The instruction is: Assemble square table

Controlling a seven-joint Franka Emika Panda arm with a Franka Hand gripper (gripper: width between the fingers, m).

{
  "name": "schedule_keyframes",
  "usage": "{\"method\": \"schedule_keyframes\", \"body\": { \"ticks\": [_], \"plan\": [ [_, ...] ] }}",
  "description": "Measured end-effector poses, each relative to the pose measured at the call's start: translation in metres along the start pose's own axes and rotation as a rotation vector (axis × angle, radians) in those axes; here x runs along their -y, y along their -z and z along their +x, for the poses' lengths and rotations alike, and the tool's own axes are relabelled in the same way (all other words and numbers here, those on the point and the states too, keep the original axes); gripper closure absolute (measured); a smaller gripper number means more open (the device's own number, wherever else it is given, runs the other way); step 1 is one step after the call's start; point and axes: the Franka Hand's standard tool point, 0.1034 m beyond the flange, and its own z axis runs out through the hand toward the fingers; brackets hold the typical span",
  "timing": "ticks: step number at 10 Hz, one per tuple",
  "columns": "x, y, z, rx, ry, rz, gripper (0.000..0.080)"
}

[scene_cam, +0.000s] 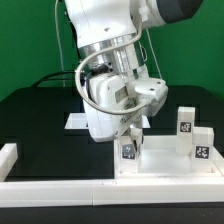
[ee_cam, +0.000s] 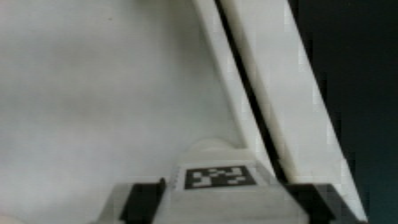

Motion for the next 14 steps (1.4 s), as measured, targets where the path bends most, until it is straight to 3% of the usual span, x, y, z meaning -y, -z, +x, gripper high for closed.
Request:
{"method": "schedule_keyframes", "body": {
  "ticks": [3, 5, 7, 9, 10, 11, 14],
  "plan": [
    [0.0, 0.0, 0.002, -0.007, -0.006, 0.002, 0.0502],
    [0.0, 0.0, 0.001, -0.007, -0.002, 0.001, 0.0186],
    [-0.007, 0.017, -0.012, 0.008, 0.03, 0.01, 0.0161],
    [-0.015, 0.054, -0.03, 0.038, 0.045, 0.038, 0.0153],
    [-0.02, 0.068, -0.048, 0.047, 0.048, 0.026, 0.015],
    [-0.027, 0.067, -0.058, 0.026, 0.038, 0.012, 0.015],
    [-0.029, 0.064, -0.059, 0.03, 0.06, 0.009, 0.015]
  ]
}}
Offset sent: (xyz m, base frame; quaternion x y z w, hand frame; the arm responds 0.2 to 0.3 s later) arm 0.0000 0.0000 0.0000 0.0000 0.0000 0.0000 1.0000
